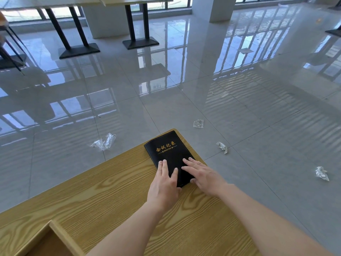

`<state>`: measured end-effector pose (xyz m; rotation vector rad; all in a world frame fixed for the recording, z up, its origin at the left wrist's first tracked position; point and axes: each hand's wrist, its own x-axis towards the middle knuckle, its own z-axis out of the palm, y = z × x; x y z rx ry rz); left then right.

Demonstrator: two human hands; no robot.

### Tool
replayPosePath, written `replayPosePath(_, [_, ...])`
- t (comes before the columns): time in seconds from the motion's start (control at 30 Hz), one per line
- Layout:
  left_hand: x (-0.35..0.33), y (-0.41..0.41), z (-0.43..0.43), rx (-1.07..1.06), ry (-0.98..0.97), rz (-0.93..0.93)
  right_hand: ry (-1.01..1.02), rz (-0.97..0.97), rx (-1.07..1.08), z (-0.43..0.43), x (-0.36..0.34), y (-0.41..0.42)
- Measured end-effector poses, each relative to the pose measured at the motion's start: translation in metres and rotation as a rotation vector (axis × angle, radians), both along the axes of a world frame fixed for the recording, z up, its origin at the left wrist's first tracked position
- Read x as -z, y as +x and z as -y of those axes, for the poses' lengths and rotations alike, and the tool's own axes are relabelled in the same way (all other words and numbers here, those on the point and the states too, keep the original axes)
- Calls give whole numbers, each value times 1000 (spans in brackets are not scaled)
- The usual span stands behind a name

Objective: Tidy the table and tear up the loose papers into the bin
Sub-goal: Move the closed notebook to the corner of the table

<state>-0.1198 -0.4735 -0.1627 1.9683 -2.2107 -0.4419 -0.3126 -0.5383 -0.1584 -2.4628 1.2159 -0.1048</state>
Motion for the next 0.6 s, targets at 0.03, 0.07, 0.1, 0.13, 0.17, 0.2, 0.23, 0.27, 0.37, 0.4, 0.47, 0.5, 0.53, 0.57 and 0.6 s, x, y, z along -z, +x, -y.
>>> replayPosePath(0.03, [0, 0, 0, 0, 3, 1, 3, -1, 1, 0, 0, 0])
replayPosePath(0.07, [-1, 0, 0, 0, 9, 1, 6, -2, 6, -1, -1, 0])
replayPosePath(0.1, [-1, 0, 0, 0, 16, 0, 8, -3, 10, -1, -1, 1])
replayPosePath(0.13, [-2, 0, 1, -1, 23, 0, 11, -5, 13, -1, -1, 1])
replayPosePath(0.17, [-3, 0, 1, -3, 30, 0, 14, -9, 13, -1, -1, 1])
replayPosePath(0.2, [-5, 0, 2, -2, 36, 1, 18, -15, 13, -1, -2, 2])
replayPosePath(0.23, [-6, 0, 2, 1, 43, 5, 24, -24, 15, -1, -2, 2])
replayPosePath(0.27, [-8, 1, 3, 6, 51, 11, 32, -34, 20, -1, -3, 3])
replayPosePath(0.37, [-15, 3, 3, 16, 55, 29, 44, -46, 44, -4, -6, 7])
replayPosePath(0.4, [-17, 3, 2, 14, 49, 33, 44, -47, 54, -5, -7, 9])
replayPosePath(0.47, [-21, 6, -2, 21, 30, 57, 35, -41, 81, -7, -11, 13])
replayPosePath(0.5, [-24, 8, -5, 27, 22, 72, 27, -36, 95, -8, -13, 15])
replayPosePath(0.53, [-26, 10, -8, 32, 17, 87, 17, -31, 109, -9, -15, 17])
replayPosePath(0.57, [-28, 13, -11, 35, 16, 99, 7, -25, 122, -10, -18, 19])
replayPosePath(0.6, [-31, 15, -14, 36, 16, 108, -1, -21, 132, -11, -21, 21])
